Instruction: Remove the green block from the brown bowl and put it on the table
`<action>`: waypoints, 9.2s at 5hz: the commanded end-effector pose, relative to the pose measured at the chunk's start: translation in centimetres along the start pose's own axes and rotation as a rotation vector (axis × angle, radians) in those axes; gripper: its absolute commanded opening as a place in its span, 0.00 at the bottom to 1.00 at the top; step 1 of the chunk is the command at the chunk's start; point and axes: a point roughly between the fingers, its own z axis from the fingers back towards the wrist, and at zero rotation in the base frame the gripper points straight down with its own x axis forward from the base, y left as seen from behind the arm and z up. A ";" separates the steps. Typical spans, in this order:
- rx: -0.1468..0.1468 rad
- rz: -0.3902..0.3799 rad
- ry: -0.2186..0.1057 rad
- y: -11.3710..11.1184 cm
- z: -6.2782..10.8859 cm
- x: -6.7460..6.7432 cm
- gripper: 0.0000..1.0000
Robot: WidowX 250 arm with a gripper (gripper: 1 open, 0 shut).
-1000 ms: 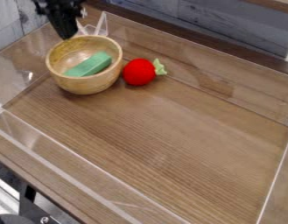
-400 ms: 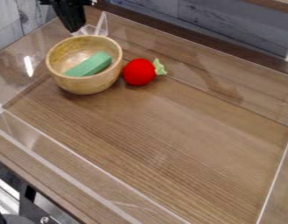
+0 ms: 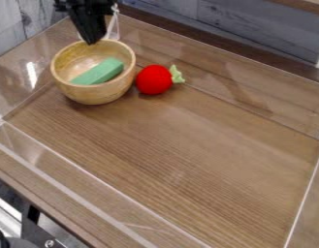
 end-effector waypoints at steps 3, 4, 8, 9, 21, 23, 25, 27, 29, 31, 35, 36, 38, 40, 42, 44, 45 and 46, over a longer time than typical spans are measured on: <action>0.054 -0.109 -0.015 1.1 -0.2 -0.7 0.00; 0.057 -0.128 -0.008 1.1 -1.0 -0.5 0.00; 0.029 -0.126 -0.047 -3.1 1.8 0.7 0.00; 0.031 -0.143 -0.031 -3.4 0.9 0.9 1.00; 0.229 0.173 -0.048 8.3 -3.8 1.2 1.00; 0.240 0.306 -0.061 8.6 -4.3 1.7 1.00; 0.245 0.347 -0.066 7.6 -4.3 4.0 1.00; 0.257 0.478 -0.072 7.2 -4.7 4.8 1.00; 0.268 0.602 -0.078 6.1 -4.6 5.8 1.00; 0.290 0.593 -0.048 6.8 -6.5 4.2 0.00; 0.213 0.592 -0.138 4.0 1.4 5.5 0.00; 0.224 0.593 -0.121 3.7 -0.3 5.3 1.00; 0.251 0.556 -0.077 4.4 -3.1 4.4 1.00; 0.282 0.524 -0.032 5.3 -6.5 4.7 1.00; 0.285 0.528 -0.032 6.2 -7.3 5.9 0.00; 0.281 0.611 -0.055 7.6 -5.4 6.0 0.00; 0.281 0.659 -0.065 8.0 -4.2 6.1 0.00; 0.265 0.625 -0.072 6.8 -3.5 5.4 0.00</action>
